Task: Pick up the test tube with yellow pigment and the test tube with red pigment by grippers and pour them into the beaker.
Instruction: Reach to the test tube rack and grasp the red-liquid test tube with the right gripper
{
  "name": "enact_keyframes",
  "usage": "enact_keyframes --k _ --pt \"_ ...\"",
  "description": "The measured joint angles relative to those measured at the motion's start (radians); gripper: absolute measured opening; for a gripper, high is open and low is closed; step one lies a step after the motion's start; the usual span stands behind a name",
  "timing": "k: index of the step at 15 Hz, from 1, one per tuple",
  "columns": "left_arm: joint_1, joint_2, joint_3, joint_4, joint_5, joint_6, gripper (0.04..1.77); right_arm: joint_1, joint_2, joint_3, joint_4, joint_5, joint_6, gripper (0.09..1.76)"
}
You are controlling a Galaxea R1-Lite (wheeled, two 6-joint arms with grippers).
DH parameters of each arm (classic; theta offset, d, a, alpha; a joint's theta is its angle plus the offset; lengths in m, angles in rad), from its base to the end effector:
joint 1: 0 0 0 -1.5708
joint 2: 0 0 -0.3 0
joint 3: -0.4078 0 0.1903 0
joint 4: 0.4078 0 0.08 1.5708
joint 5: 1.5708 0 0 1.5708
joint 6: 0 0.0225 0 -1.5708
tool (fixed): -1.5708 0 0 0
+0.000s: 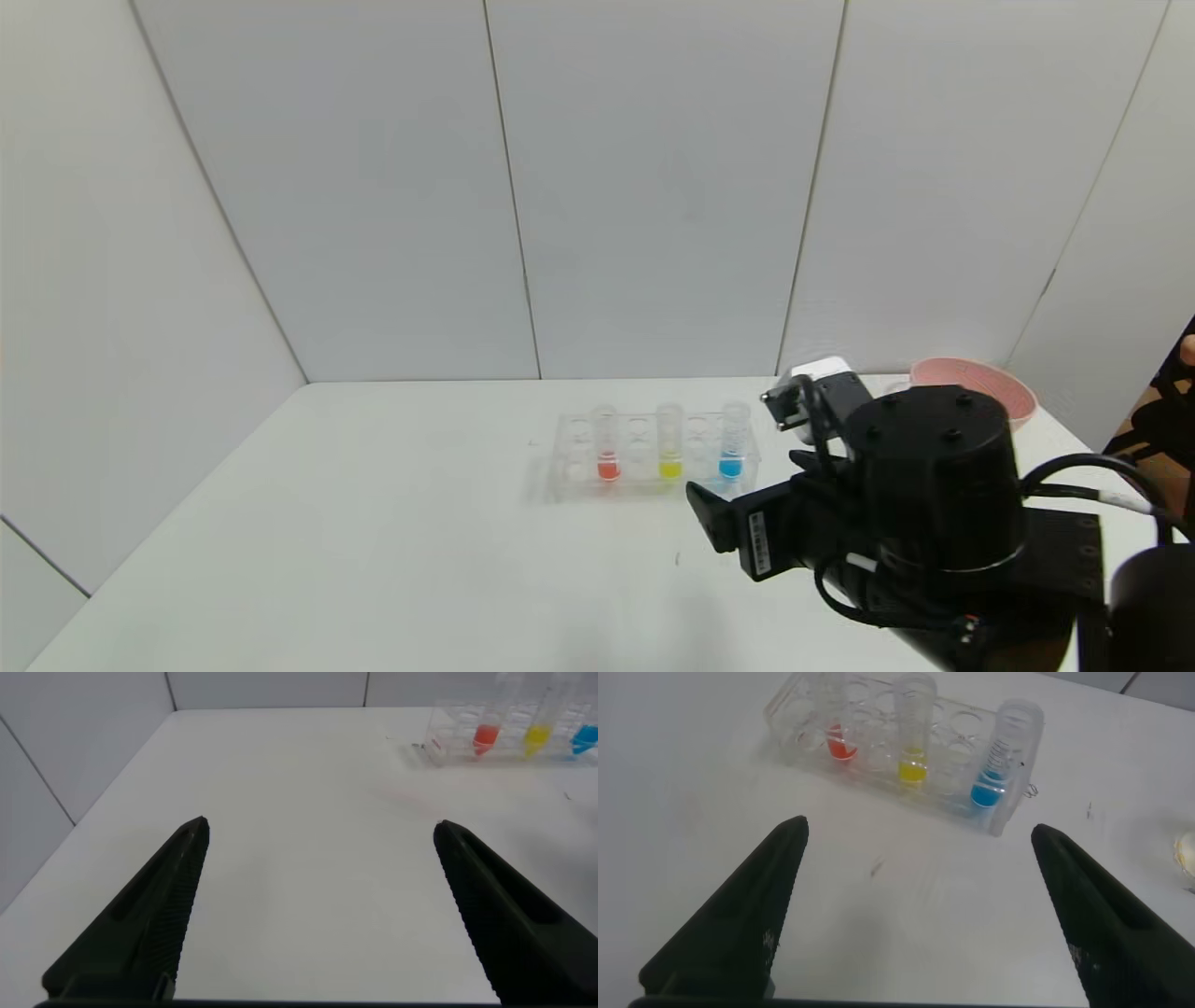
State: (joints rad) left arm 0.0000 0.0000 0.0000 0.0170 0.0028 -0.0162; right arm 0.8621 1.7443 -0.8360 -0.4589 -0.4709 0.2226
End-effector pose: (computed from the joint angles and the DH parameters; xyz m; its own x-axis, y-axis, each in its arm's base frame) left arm -0.0228 0.0001 0.0737 0.9999 0.0028 -0.0170 -0.0031 0.9999 -0.0161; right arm 0.2088 0.2279 0.1607 0.8669 0.3141 -0.3871 -0.3381 0.9411 0.0066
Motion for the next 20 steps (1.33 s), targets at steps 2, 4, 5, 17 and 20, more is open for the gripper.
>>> enact_keyframes --k 2,4,5,17,20 --pt "0.000 0.000 0.000 0.000 0.000 0.000 1.72 0.020 0.062 -0.048 0.001 -0.026 0.000 1.71" --pt "0.000 0.000 0.000 0.000 0.000 0.000 1.72 0.028 0.124 -0.105 0.001 -0.044 -0.001 1.71" --pt "0.000 0.000 0.000 0.000 0.000 0.000 1.72 0.028 0.158 -0.138 0.004 -0.047 -0.001 1.71" --pt "0.000 0.000 0.000 0.000 0.000 0.000 1.72 0.035 0.445 -0.428 0.017 -0.163 0.046 1.71" --pt "0.000 0.000 0.000 0.000 0.000 0.000 1.72 0.043 0.500 -0.499 0.021 -0.186 0.050 1.71"
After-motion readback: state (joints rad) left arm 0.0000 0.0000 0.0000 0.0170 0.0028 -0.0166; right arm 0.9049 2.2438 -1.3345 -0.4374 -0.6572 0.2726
